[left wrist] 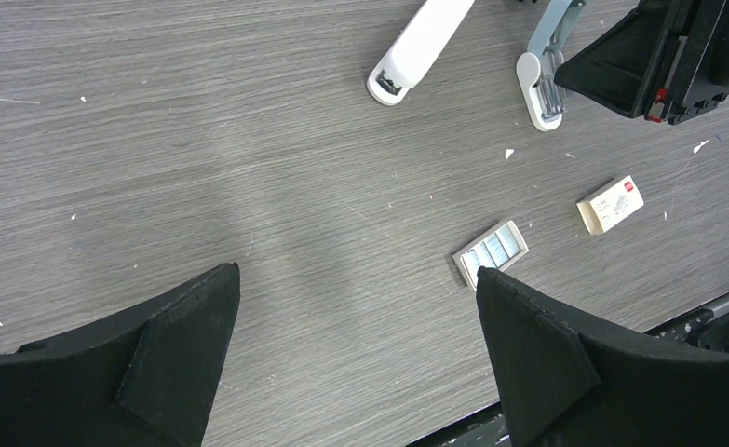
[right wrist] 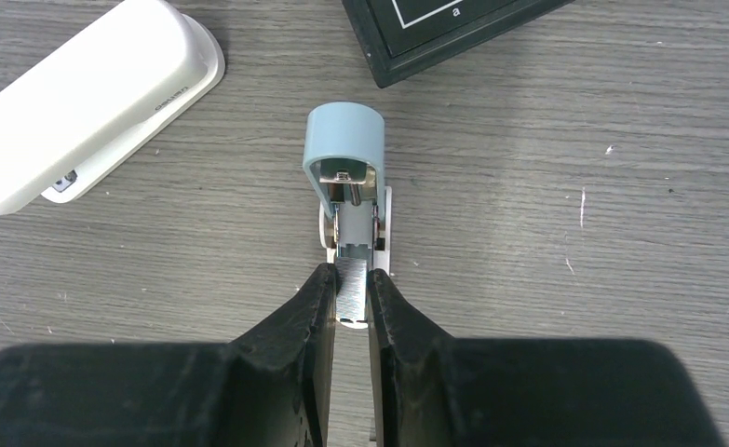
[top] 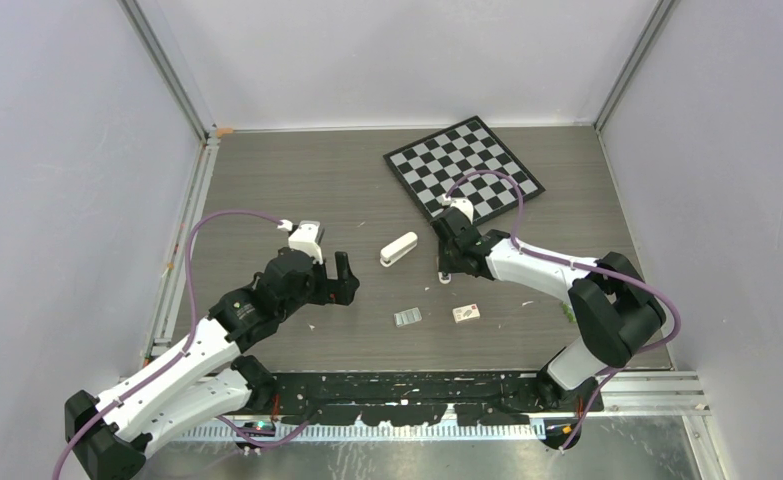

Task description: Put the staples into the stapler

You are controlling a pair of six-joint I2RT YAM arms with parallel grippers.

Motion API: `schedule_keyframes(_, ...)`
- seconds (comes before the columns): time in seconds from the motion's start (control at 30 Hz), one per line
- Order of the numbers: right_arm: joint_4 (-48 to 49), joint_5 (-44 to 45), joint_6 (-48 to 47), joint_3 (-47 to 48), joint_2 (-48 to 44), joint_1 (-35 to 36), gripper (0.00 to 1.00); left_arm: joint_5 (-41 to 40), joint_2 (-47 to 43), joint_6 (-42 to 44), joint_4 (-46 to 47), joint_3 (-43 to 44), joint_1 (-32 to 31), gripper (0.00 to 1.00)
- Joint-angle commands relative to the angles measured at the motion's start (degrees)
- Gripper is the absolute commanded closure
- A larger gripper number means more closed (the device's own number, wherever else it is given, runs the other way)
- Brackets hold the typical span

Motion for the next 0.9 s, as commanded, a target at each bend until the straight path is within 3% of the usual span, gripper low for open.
schedule_keyframes(0.0, 2.2, 0.4, 0.6, 0.8, 0.2, -0.3, 0.78, 0.3, -0.4, 0.2, 2.8, 0.7, -0.2, 0.0)
schedule_keyframes(0.87, 3.7, -0.1, 0.9, -0.5, 2.2, -0.6, 0.78, -0.5, -1.5, -0.1, 2.3, 0.3, -0.2, 0.0)
